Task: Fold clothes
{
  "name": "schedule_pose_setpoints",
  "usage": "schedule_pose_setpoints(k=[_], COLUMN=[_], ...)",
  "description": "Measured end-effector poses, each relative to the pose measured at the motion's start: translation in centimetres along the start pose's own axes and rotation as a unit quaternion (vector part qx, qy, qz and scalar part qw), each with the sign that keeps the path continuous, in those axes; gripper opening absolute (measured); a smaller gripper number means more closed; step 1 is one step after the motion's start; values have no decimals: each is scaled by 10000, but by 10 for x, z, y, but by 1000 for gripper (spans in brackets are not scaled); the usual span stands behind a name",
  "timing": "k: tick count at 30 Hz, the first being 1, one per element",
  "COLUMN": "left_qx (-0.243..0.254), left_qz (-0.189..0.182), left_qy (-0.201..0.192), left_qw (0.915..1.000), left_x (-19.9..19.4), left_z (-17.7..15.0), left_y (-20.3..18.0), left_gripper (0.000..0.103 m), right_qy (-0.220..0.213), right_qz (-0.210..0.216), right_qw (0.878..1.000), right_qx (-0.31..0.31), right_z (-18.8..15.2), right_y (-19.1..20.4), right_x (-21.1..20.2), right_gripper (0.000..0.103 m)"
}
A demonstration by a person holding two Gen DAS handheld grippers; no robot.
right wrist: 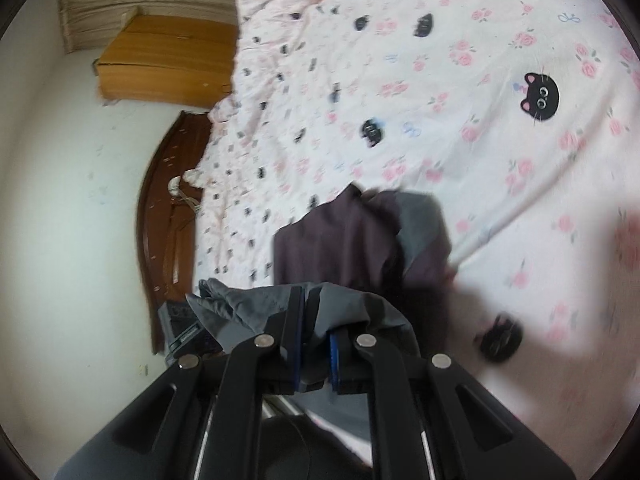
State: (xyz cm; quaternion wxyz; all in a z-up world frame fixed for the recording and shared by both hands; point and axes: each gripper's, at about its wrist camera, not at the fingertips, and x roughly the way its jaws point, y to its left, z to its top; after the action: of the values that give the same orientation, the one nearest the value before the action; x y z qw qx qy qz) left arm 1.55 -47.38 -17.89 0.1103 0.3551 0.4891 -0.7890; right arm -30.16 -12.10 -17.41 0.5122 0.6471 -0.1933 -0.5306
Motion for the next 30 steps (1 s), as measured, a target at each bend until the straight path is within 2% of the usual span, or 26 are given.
schedule_pose_setpoints(k=[3, 6, 9, 12, 18, 23, 25, 27, 30], left_qx=[-133, -376, -910, -1476, -1606, -1471, -1344, -1216, -1051], left_qz=[102, 44, -400, -914, -1209, -1315, -1230, -1017, -1138], left_qy=[44, 92, 189, 278, 131, -272, -460, -805, -1377], left_qw=[9998, 9992, 9949, 9844, 9795, 9800, 9822, 9841, 9783], left_x=[12, 22, 26, 26, 10, -11, -18, -28, -47], left_z=[1, -1, -3, -3, 2, 8, 9, 10, 10], left_y=[11, 27, 51, 74, 80, 72, 64, 55, 42], left_gripper=[8, 9, 10, 13, 18, 27, 27, 27, 27], right_qy=[49, 102, 151, 199, 297, 332, 333, 339, 345], right_qz=[-242, -387, -481, -576, -764, -876, -908, -951, -1032], right_qw=[9996, 9990, 9985, 9979, 9962, 9951, 9948, 9943, 9936], right_qx=[118, 178, 209, 240, 303, 326, 334, 330, 305], right_z=[10, 15, 19, 22, 29, 31, 30, 30, 30], right_y=[-10, -16, -20, -24, -32, -33, -33, -32, -28], right_x=[12, 20, 27, 33, 46, 50, 50, 51, 50], right_gripper=[11, 10, 10, 10, 10, 10, 10, 10, 10])
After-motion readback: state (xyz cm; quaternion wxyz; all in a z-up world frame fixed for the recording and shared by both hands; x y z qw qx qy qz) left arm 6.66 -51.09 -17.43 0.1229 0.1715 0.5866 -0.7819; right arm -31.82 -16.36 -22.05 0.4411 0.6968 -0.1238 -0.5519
